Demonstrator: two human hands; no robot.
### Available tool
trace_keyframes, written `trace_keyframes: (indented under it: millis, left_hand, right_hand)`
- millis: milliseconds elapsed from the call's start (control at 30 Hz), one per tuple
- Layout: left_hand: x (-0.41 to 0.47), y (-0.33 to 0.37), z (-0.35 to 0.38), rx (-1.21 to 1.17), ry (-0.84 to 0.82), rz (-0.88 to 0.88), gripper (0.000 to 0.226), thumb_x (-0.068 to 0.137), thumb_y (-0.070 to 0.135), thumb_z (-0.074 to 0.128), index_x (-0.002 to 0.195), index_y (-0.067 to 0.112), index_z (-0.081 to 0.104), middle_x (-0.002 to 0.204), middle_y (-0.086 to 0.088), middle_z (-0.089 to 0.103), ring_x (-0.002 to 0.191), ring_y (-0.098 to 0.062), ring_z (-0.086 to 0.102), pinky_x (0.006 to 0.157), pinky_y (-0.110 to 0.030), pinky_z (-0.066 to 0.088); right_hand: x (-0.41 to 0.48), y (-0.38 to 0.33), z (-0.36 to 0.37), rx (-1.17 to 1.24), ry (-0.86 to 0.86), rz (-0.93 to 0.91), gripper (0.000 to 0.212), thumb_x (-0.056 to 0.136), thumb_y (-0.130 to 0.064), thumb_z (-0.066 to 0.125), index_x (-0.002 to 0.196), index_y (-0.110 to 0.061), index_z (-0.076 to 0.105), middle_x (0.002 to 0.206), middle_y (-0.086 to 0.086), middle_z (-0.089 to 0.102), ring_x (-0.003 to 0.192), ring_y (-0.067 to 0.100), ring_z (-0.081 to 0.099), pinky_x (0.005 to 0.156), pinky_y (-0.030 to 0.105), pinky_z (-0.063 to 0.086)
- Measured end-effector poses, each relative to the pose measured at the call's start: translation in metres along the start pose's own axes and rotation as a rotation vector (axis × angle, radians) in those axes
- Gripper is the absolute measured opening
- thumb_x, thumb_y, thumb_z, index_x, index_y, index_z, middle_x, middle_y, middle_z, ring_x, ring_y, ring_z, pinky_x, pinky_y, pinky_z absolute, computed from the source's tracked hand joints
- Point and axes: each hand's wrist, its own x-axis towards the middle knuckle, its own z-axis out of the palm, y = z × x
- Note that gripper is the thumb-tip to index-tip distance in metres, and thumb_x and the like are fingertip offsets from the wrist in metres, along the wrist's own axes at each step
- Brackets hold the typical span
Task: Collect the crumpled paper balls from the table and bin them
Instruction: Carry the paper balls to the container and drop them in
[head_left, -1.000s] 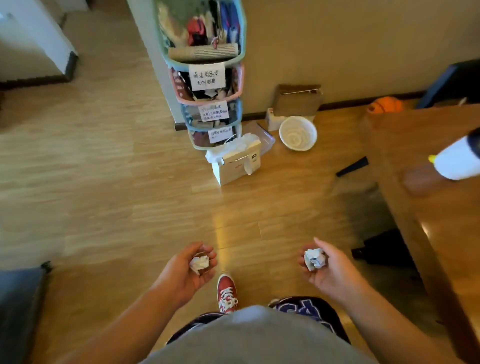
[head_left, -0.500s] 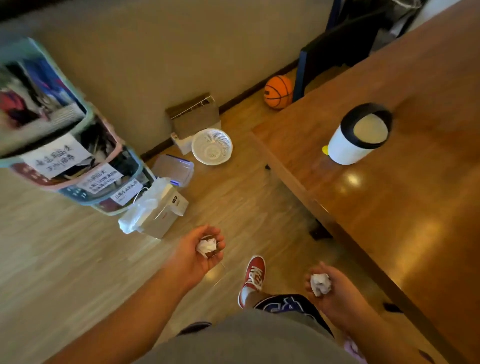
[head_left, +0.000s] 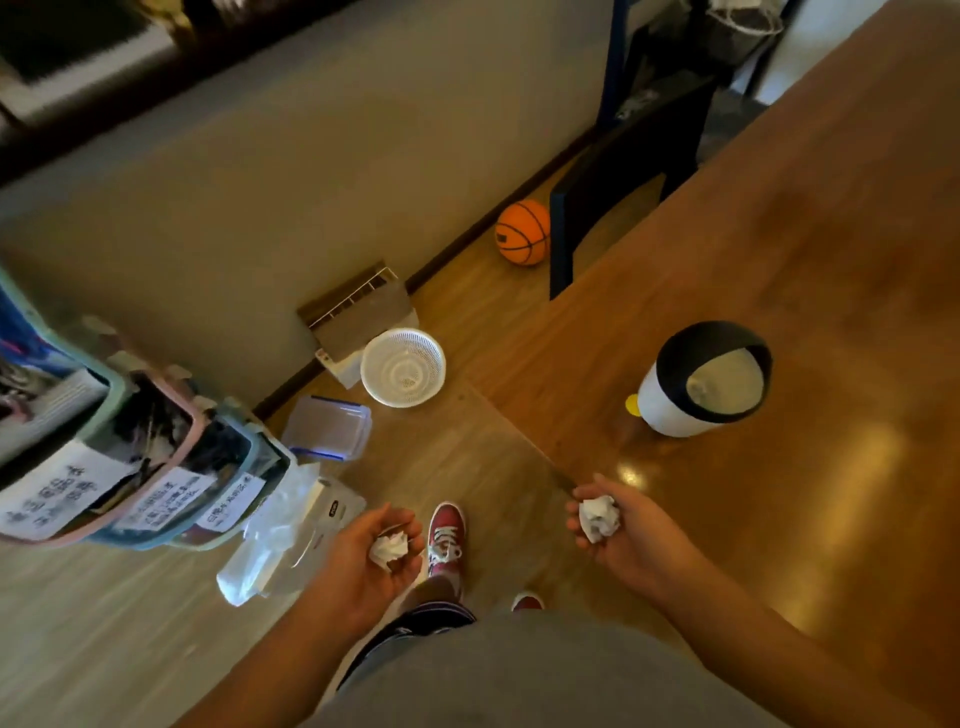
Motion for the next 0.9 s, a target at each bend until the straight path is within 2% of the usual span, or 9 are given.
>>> trace_keyframes:
  millis: [100, 267, 400, 567, 633, 700, 767, 833, 900]
  left_hand:
    - [0.023, 0.034, 0.033, 0.072, -0.090, -0.030, 0.021, 0.067, 0.024, 0.068, 0.077, 0.006, 0.071, 0.072, -0.010, 0.069, 0.061, -0.020, 0.066, 0.052, -0.028, 0.054]
    - [0.064, 0.092, 0.105, 0.307, -0.284, -0.076, 0.024, 0.086, 0.026, 0.058, 0.079, 0.006, 0.068, 0.070, -0.009, 0.069, 0.056, -0.018, 0.067, 0.049, -0.026, 0.054]
    - [0.084, 0.128, 0.167, 0.517, -0.464, -0.122, 0.027, 0.082, 0.028, 0.060, 0.070, 0.008, 0.073, 0.070, -0.010, 0.069, 0.058, -0.018, 0.067, 0.051, -0.027, 0.054]
    - [0.096, 0.140, 0.236, 0.693, -0.591, -0.179, 0.025, 0.084, 0.029, 0.060, 0.080, 0.007, 0.070, 0.073, -0.009, 0.070, 0.061, -0.017, 0.067, 0.050, -0.027, 0.055]
    - [0.098, 0.137, 0.252, 0.724, -0.612, -0.208, 0.027, 0.088, 0.031, 0.058, 0.081, 0.008, 0.071, 0.075, -0.009, 0.071, 0.063, -0.018, 0.068, 0.051, -0.029, 0.055]
    - [0.099, 0.135, 0.262, 0.741, -0.629, -0.232, 0.028, 0.088, 0.031, 0.059, 0.081, 0.008, 0.072, 0.077, -0.010, 0.071, 0.065, -0.019, 0.069, 0.053, -0.030, 0.055]
    - [0.099, 0.132, 0.268, 0.752, -0.631, -0.250, 0.027, 0.088, 0.031, 0.059, 0.083, 0.008, 0.072, 0.079, -0.010, 0.072, 0.067, -0.020, 0.069, 0.053, -0.031, 0.055]
    - [0.097, 0.129, 0.272, 0.768, -0.618, -0.266, 0.026, 0.089, 0.031, 0.059, 0.085, 0.007, 0.071, 0.079, -0.011, 0.071, 0.067, -0.020, 0.069, 0.053, -0.032, 0.054]
    - [0.094, 0.126, 0.276, 0.788, -0.598, -0.277, 0.026, 0.090, 0.029, 0.058, 0.085, 0.006, 0.069, 0.077, -0.011, 0.071, 0.066, -0.020, 0.068, 0.052, -0.031, 0.054]
  right_hand:
    - [0.007, -0.020, 0.005, 0.059, 0.055, -0.053, 0.027, 0.096, -0.028, 0.050, 0.091, -0.004, 0.063, 0.082, 0.013, 0.064, 0.069, 0.025, 0.061, 0.059, 0.034, 0.047]
    - [0.011, -0.037, -0.006, 0.259, 0.230, -0.132, 0.026, 0.094, -0.028, 0.051, 0.096, -0.004, 0.063, 0.078, 0.012, 0.069, 0.071, 0.026, 0.063, 0.058, 0.033, 0.048]
    - [0.003, -0.038, -0.017, 0.512, 0.431, -0.210, 0.022, 0.093, -0.026, 0.052, 0.095, -0.006, 0.061, 0.076, 0.012, 0.067, 0.069, 0.025, 0.063, 0.060, 0.033, 0.049]
    - [-0.034, -0.062, -0.028, 0.731, 0.691, -0.402, 0.017, 0.095, -0.024, 0.050, 0.089, -0.009, 0.058, 0.083, 0.013, 0.060, 0.074, 0.023, 0.059, 0.073, 0.033, 0.046]
    - [-0.059, -0.075, -0.035, 0.633, 0.893, -0.532, 0.015, 0.096, -0.025, 0.051, 0.095, -0.012, 0.058, 0.091, 0.011, 0.062, 0.078, 0.021, 0.062, 0.071, 0.031, 0.050]
    - [-0.084, -0.086, -0.041, 0.407, 1.159, -0.700, 0.017, 0.095, -0.031, 0.051, 0.101, -0.017, 0.058, 0.100, 0.010, 0.064, 0.084, 0.021, 0.066, 0.068, 0.033, 0.053]
    - [-0.103, -0.097, -0.038, 0.247, 1.404, -0.886, 0.023, 0.093, -0.041, 0.051, 0.105, -0.022, 0.057, 0.100, 0.006, 0.066, 0.086, 0.019, 0.068, 0.069, 0.036, 0.055]
    - [-0.103, -0.108, -0.028, 0.193, 1.515, -1.032, 0.026, 0.090, -0.048, 0.050, 0.106, -0.028, 0.054, 0.093, -0.005, 0.066, 0.082, 0.009, 0.068, 0.071, 0.037, 0.057]
    - [-0.082, -0.115, -0.016, 0.085, 1.480, -1.052, 0.028, 0.087, -0.052, 0.049, 0.110, -0.035, 0.050, 0.098, -0.008, 0.065, 0.084, 0.006, 0.066, 0.072, 0.037, 0.058]
